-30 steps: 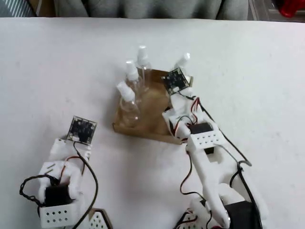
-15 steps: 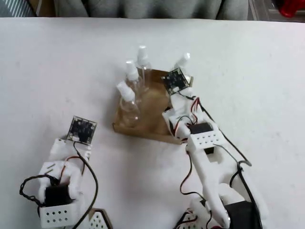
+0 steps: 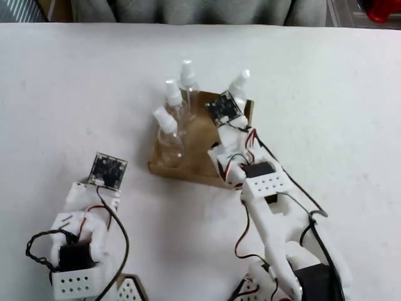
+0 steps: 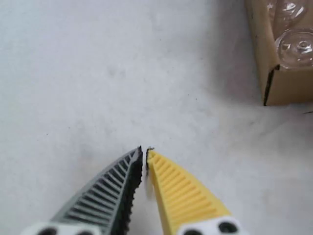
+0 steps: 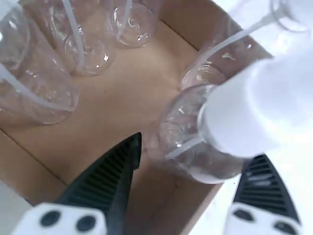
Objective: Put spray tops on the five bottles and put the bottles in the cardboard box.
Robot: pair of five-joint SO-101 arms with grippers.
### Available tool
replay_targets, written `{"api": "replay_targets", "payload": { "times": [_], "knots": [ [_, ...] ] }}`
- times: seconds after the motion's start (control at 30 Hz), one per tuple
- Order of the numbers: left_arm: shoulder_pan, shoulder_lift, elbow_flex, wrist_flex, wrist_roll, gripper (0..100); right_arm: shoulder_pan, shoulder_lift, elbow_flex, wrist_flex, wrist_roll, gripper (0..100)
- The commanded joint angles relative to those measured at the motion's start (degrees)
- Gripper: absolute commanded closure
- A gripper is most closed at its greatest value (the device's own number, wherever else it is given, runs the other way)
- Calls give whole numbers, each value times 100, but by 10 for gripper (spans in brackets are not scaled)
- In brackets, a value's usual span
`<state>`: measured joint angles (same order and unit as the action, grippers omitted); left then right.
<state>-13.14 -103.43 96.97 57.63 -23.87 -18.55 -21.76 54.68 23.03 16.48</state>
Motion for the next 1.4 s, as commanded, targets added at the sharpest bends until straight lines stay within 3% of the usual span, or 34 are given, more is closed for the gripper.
{"api": "replay_targets", "payload": {
  "times": [0.0, 0.13, 0.53, 0.63, 1.1, 1.37],
  "knots": [
    [66, -84, 0, -88, -70, 980, -22, -154, -70, 4, 0, 697],
    [66, -84, 0, -88, -70, 980, -13, -154, -62, 48, 0, 616],
    [66, -84, 0, -88, -70, 980, -4, -233, -62, 13, -149, 614],
    [66, -84, 0, -88, -70, 980, -4, -505, -53, 48, -475, 614],
    [66, -84, 0, -88, -70, 980, -418, -1965, 844, 84, -527, 614],
    [-92, -84, 0, -141, -70, 980, -418, -3055, 826, 1349, -475, 615]
  ]
}}
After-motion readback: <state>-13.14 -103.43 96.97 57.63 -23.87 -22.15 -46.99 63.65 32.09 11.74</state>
